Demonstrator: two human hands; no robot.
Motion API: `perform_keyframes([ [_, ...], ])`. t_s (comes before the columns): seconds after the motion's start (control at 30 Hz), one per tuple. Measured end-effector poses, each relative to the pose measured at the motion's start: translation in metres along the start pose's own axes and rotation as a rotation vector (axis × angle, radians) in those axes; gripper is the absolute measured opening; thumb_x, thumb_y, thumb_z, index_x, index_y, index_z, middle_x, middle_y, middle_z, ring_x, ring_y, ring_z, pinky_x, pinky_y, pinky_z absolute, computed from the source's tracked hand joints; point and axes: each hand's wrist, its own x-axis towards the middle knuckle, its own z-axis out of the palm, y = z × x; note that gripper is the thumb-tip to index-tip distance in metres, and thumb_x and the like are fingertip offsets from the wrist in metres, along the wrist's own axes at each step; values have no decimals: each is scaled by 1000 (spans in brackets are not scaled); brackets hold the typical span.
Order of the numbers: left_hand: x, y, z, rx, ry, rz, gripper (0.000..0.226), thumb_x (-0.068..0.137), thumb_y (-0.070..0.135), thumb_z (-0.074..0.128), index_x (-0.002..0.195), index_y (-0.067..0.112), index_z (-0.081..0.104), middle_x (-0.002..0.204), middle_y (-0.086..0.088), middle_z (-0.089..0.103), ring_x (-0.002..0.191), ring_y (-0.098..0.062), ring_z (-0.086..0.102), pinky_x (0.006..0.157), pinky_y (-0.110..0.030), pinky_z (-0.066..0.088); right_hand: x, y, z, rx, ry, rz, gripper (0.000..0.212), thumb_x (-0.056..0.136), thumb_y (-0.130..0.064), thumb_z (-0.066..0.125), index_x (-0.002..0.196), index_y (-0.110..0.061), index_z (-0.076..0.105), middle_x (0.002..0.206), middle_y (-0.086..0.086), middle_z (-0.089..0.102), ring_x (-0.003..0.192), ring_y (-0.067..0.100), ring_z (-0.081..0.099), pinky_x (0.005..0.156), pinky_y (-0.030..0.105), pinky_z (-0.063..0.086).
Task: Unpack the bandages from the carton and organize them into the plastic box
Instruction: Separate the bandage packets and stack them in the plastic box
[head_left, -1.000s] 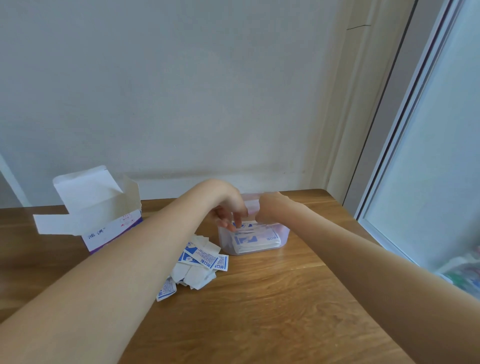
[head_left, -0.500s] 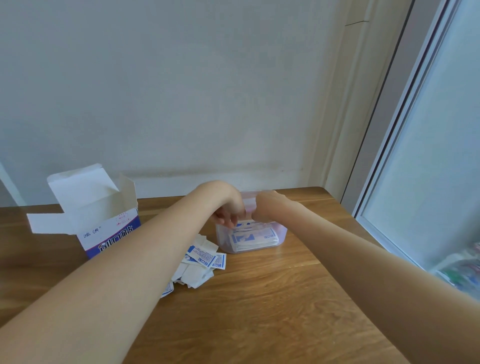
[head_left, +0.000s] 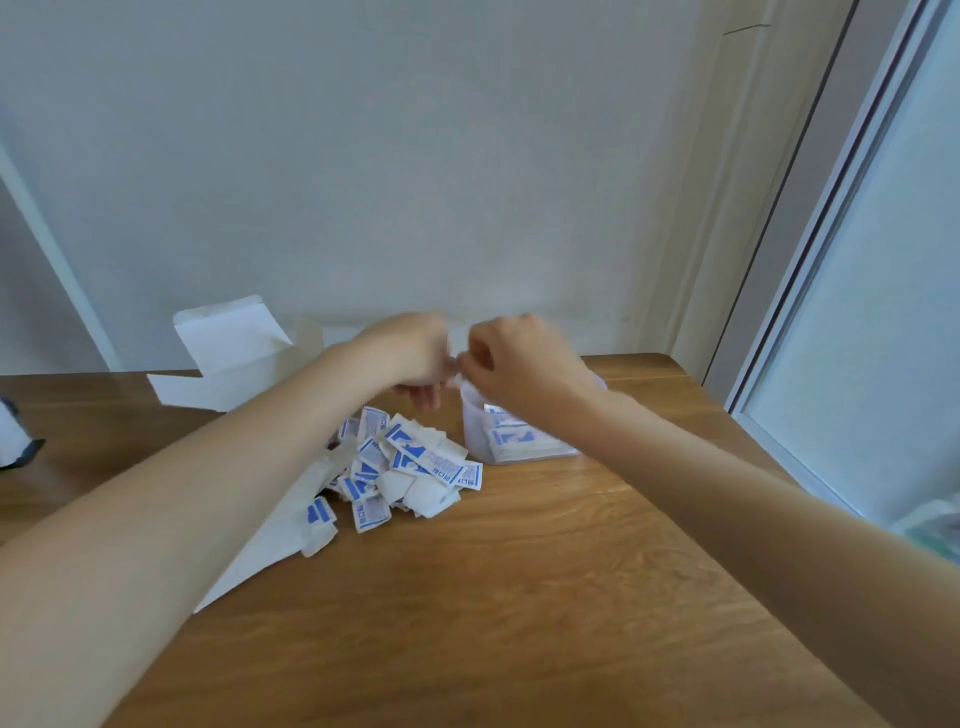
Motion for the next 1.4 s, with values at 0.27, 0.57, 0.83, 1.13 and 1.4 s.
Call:
perform_keyframes([
  [0.27,-55,-56,35,109,-17,-75,33,83,37,63,102,10,61,95,-3,59,79,-20,60,63,-24,43,-35,-32,82,-82,-308,-23,28,94,-19,45,120,-7,48,119,14,57,108,31,57,69,31,35],
  [0.57,-61,-85,68,41,126,-108,20,79,25,70,92,18,56,116,-6,41,86,-21,51,81,-38,48,-39,-21,90,265,-289,205,9,88,-11,54,97,-12,52,105,11,61,96,29,60,75,37,51],
  [0.83,-59,-83,65,-178,300,-188,23,90,34,56,99,14,48,102,-4,59,95,-21,59,76,-33,46,-43,-4,58,64,-291,90,20,89,-8,51,108,-10,58,104,8,64,89,25,59,70,33,48],
  [1.13,-46,-69,73,-351,287,-220,46,83,21,68,123,13,48,114,-5,59,102,-21,58,82,-33,48,-58,1,60,-221,-357,-116,23,95,-24,48,112,-13,59,107,9,63,95,27,61,67,28,42],
  [1.4,-60,-76,38,-199,502,-115,10,87,19,62,91,12,68,90,-4,67,87,-22,61,70,-32,46,-56,-4,59,-95,-359,-208,27,96,-26,47,118,-22,62,113,3,59,104,23,58,82,33,47],
])
